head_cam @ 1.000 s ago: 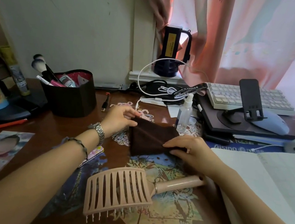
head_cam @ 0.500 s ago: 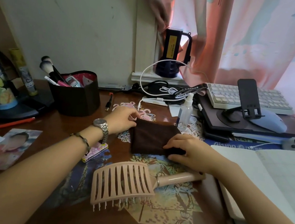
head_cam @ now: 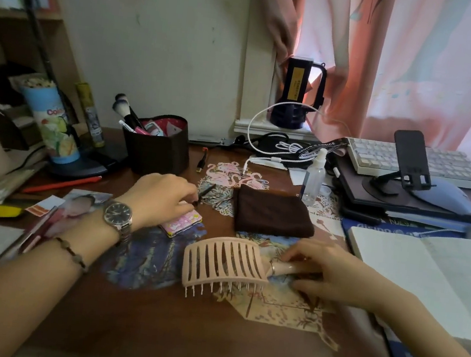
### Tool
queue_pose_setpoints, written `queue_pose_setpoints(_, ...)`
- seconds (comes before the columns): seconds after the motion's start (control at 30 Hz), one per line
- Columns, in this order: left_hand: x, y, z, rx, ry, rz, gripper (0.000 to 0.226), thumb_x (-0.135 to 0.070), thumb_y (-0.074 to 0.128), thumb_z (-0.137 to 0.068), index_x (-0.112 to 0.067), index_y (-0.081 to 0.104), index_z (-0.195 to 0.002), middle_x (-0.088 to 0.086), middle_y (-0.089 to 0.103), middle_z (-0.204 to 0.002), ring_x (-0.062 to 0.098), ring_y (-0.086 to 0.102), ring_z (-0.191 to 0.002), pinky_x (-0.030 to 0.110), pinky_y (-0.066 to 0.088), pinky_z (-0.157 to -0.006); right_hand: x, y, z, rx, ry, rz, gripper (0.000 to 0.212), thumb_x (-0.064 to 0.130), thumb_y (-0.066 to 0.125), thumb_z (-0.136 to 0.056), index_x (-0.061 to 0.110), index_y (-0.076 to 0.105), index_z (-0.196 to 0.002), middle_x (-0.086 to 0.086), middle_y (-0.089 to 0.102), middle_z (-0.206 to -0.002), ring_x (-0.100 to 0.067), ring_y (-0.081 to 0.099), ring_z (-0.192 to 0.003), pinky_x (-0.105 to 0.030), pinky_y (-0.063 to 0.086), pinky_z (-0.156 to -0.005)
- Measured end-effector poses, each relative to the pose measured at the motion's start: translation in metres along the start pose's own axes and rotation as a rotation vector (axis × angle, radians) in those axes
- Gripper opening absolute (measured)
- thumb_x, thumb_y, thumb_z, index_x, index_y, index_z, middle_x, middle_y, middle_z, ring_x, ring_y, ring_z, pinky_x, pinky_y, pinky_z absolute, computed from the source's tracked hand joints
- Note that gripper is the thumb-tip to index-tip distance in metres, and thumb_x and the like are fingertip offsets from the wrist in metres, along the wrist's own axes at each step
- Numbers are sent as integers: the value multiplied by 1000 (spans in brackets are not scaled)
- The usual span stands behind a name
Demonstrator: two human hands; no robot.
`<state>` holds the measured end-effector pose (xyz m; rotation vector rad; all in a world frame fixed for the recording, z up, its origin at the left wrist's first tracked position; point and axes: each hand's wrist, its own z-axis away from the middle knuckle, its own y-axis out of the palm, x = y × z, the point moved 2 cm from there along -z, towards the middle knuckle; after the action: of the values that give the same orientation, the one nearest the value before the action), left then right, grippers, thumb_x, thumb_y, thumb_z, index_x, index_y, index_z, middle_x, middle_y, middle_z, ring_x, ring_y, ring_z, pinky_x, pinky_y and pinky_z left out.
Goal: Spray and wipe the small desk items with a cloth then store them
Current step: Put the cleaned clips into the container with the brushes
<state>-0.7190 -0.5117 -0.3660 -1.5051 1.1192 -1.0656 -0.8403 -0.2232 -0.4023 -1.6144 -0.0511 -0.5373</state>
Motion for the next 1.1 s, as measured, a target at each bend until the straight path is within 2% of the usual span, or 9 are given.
queue_pose_setpoints(0.1, 7, 5, 31, -35, -60, 172, 22, -48, 50, -90, -40, 61, -107, -17, 62, -109, 5, 56, -94, 31, 49, -78, 1, 4, 0, -55, 37, -20, 27, 31, 69, -83, 33, 58, -107, 23, 53, -105, 4, 51, -99, -19, 46, -88)
queue_pose_setpoints(0.2, 2, 7, 58, -65, -78, 471, 33, -66, 45, -81, -49, 58, -107, -31, 57, -105, -6, 57, -92, 30, 52, -79, 3, 9, -1, -116, 26, -57, 23, 25, 71, -82, 31, 61, -102, 21, 56, -101, 3, 52, -97, -15, 44, -84)
queue_pose_setpoints(0.3, -14, 4, 77, 50, -34, 623, 45, -75, 55, -70, -59, 46, -112, -43, 46, -111, -18, 46, -106, 16, 44, -88, 5, 13, -2, -158, -2, -111, 22, 19, 73, -81, 28, 63, -99, 20, 59, -98, 1, 55, -96, -14, 45, -79)
queue_pose_setpoints(0.43, -24, 2, 88, 138, 32, 671, 73, -70, 69, -60, -55, 38, -125, -44, 37, -121, -22, 36, -115, 9, 34, -91, 10, 15, -2, -173, -3, -148, 24, 21, 72, -82, 37, 60, -96, 22, 60, -96, 1, 57, -93, -10, 44, -76)
queue_pose_setpoints(0.57, -20, 1, 89, -51, 25, 726, 55, -50, 74, -72, -52, 45, -119, -38, 50, -115, -17, 49, -107, 9, 41, -88, 16, 14, -4, -190, 9, -201, 15, 31, 66, -86, 37, 61, -99, 21, 64, -96, -1, 60, -91, -16, 47, -75)
queue_pose_setpoints(0.7, -12, 1, 85, -240, -38, 795, 47, -23, 75, -79, -34, 55, -121, -21, 61, -112, -6, 60, -100, 10, 48, -85, 19, 11, -8, -193, -5, -202, 16, 31, 60, -91, 29, 64, -106, 18, 66, -95, -5, 62, -88, -22, 50, -72)
queue_pose_setpoints(0.9, -9, -1, 72, -312, -140, 973, 33, -22, 75, -78, -25, 63, -108, -16, 67, -100, 0, 65, -90, 12, 51, -77, 23, 9, -8, -212, 20, -274, 25, 24, 71, -82, 32, 64, -104, 20, 65, -94, -5, 62, -84, -13, 47, -66)
queue_pose_setpoints(1.0, -10, 4, 67, -279, -182, 946, 25, -26, 72, -80, -26, 66, -105, -17, 68, -96, -2, 65, -86, 10, 51, -73, 24, 10, -6, -201, 34, -245, 27, 21, 73, -79, 32, 64, -102, 15, 65, -93, -8, 61, -86, -15, 48, -66)
queue_pose_setpoints(1.1, -13, 12, 58, -274, -217, 888, 18, -28, 70, -83, -27, 69, -101, -18, 69, -93, -4, 65, -82, 9, 50, -71, 26, 12, -6, -201, 64, -235, 21, 24, 74, -77, 32, 67, -95, 17, 66, -85, -3, 60, -82, -13, 46, -64)
